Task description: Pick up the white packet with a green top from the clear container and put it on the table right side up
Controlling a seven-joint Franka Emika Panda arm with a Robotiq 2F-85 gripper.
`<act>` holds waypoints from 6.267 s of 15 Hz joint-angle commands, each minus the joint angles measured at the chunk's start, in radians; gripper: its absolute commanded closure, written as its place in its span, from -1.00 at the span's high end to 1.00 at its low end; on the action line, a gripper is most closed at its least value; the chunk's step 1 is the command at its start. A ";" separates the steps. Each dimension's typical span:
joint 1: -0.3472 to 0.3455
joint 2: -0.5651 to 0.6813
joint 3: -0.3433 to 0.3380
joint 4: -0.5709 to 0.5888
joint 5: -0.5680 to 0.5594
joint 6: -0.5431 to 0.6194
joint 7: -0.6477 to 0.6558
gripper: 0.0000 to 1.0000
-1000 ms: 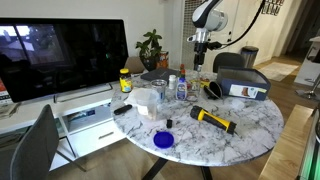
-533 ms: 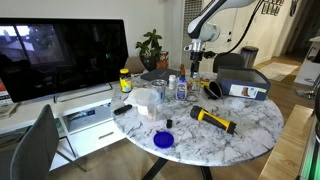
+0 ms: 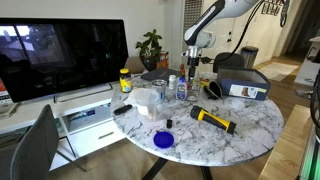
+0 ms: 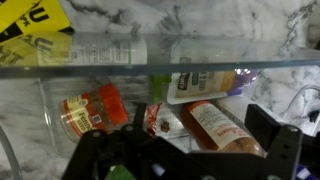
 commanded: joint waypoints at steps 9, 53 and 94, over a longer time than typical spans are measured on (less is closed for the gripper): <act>-0.016 0.114 0.027 0.090 -0.065 -0.026 0.032 1.00; -0.027 0.080 0.036 0.151 -0.153 -0.148 0.020 -0.90; 0.078 -0.729 -0.123 -0.823 -0.118 0.176 0.540 -0.90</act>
